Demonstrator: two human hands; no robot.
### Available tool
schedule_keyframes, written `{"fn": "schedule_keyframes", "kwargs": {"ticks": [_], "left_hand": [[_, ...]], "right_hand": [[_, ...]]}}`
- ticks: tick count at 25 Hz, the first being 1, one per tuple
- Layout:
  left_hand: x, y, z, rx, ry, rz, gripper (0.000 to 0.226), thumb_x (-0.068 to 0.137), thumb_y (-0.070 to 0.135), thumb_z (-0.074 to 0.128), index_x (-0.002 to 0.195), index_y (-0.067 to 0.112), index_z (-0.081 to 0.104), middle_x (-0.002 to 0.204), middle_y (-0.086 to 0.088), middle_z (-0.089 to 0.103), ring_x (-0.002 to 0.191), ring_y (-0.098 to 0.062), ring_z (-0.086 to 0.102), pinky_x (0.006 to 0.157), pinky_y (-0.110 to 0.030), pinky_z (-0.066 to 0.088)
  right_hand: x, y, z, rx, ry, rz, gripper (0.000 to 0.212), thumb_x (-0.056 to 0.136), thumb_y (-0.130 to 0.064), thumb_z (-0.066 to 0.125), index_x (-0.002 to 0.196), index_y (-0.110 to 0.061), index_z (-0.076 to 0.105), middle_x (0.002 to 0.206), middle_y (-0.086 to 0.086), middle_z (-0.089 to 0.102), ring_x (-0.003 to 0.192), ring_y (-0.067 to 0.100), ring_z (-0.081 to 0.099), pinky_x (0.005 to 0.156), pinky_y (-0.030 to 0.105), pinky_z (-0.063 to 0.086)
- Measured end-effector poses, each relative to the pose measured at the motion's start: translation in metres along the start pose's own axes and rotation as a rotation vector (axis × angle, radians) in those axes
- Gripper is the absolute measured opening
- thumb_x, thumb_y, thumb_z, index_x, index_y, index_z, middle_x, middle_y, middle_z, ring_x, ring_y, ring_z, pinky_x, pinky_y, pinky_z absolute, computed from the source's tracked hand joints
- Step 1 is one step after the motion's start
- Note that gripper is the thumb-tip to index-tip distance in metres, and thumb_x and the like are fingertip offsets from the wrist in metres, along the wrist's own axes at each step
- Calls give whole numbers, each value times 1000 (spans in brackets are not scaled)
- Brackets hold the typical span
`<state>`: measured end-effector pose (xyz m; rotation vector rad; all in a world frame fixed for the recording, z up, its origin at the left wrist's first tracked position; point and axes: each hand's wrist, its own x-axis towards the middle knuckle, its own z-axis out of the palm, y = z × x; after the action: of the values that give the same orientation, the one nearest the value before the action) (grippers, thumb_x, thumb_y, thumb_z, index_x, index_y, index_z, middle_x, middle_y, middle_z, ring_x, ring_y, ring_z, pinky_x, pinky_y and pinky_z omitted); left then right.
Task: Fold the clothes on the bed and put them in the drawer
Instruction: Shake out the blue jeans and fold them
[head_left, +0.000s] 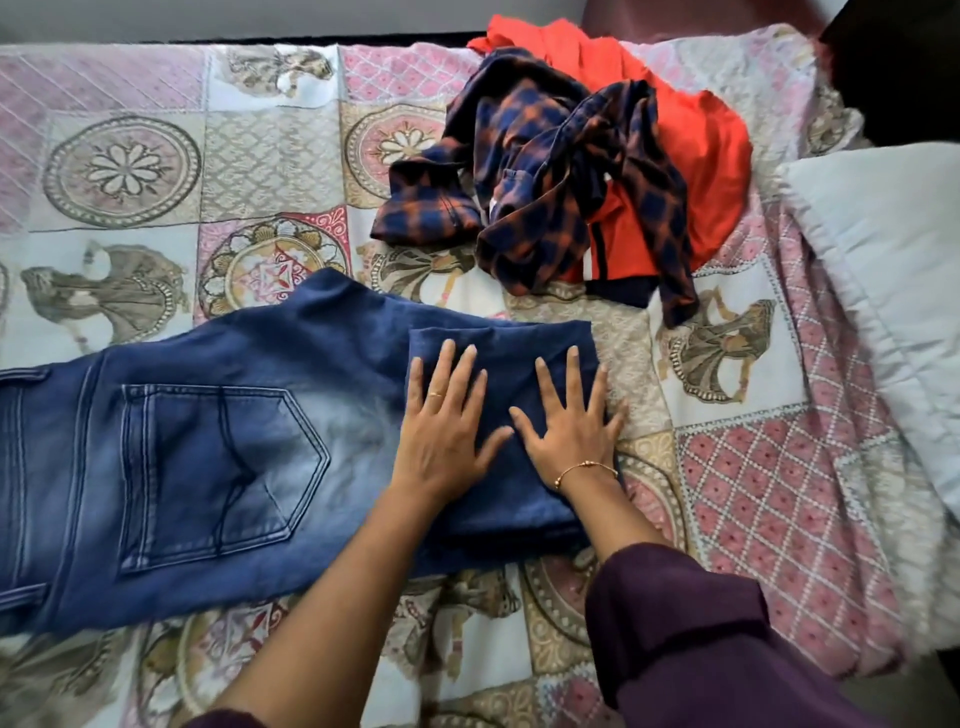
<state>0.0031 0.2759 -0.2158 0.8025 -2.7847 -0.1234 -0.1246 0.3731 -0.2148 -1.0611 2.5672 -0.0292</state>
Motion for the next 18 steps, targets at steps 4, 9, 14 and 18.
{"fn": "schedule_keyframes", "kwargs": {"ticks": [4,9,14,18], "left_hand": [[-12,-6,21,21,-165,-30,94,83,78,14,140,9,41,152,-14,27,143,-35,5,114,-52,0],[-2,-4,19,-68,-277,-70,100,72,84,18,147,19,28,156,-3,-1,142,-30,-17,109,-56,-16],[-22,-4,5,-211,-165,-222,79,78,66,49,128,5,56,147,-16,37,139,-46,20,107,-60,28],[-20,-16,-25,-836,-123,-506,43,86,31,66,118,2,62,132,-11,52,132,-26,39,105,-23,33]], "right_hand": [[0,2,10,-23,30,-21,76,67,-72,-6,135,-43,-22,147,-10,-34,143,33,-17,109,63,0],[3,2,-4,113,303,56,60,87,-50,28,140,-26,42,146,18,34,122,46,42,94,56,40],[4,19,-48,674,-61,511,41,84,-30,66,116,-5,58,120,16,60,106,35,58,89,38,48],[-23,-28,-114,1109,-193,309,22,82,-11,68,103,-7,65,98,9,68,82,22,64,69,27,53]]}}
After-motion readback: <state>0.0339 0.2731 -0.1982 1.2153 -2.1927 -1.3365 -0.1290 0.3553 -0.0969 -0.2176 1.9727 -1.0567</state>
